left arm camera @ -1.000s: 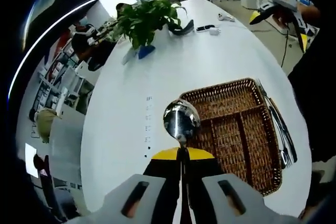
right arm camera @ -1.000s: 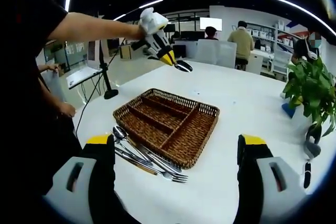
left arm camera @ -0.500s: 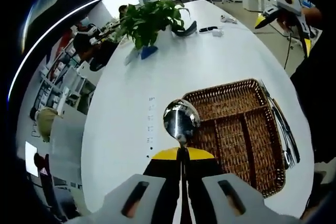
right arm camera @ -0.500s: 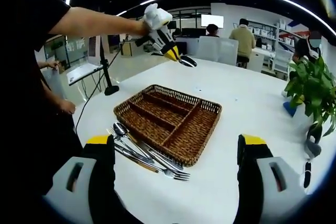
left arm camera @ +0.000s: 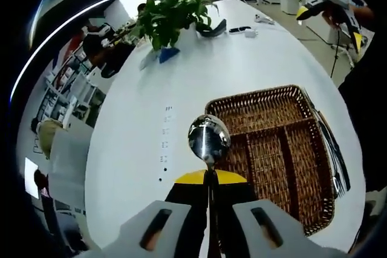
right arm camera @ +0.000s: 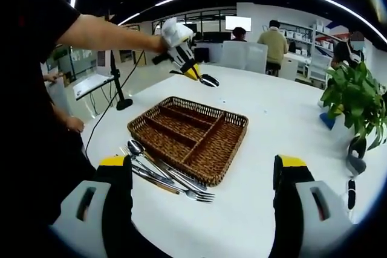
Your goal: Arrange the knives, forks, and spoons in their matching storage slots by inserting each utensil handle-first until every utensil is classified and aligned in the correct compartment
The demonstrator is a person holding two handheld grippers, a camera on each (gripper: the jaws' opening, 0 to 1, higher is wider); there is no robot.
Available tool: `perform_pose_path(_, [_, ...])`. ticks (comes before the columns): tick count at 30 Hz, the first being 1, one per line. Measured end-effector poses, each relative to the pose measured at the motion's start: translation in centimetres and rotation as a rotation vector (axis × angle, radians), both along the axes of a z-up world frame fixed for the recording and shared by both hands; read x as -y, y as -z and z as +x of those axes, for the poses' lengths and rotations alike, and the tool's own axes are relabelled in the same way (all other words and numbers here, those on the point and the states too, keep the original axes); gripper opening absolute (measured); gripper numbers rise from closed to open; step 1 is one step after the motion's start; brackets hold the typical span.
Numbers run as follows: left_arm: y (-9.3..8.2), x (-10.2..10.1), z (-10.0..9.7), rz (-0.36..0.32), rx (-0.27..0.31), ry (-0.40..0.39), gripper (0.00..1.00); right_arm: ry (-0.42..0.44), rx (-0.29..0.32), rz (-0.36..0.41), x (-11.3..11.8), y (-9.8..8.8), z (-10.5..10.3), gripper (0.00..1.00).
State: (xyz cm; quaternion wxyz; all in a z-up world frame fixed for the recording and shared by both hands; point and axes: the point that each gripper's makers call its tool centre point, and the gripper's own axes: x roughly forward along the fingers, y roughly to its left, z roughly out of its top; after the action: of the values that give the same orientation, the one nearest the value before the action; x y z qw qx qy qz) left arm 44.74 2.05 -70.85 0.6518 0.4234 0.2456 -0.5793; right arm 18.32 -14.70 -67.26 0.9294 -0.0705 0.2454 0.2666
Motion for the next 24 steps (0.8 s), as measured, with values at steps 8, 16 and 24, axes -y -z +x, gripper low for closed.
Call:
perform_pose_path(8, [2.3,-0.7,-0.1,0.003,-0.017,-0.003,0.01,0.018,0.003,-0.010,0.0,-0.1,0.0,1.00])
perform_pose_path(16, [4.2,-0.7,-0.1,-0.001,-0.025,-0.014,0.01,0.028,0.014,-0.003,-0.5,-0.4,0.2,1.00])
perform_pose_path(24, [6.2,-0.1,-0.4,-0.006,-0.042,-0.003,0.01,0.042,-0.003,-0.003,-0.2,0.0,-0.2,1.00])
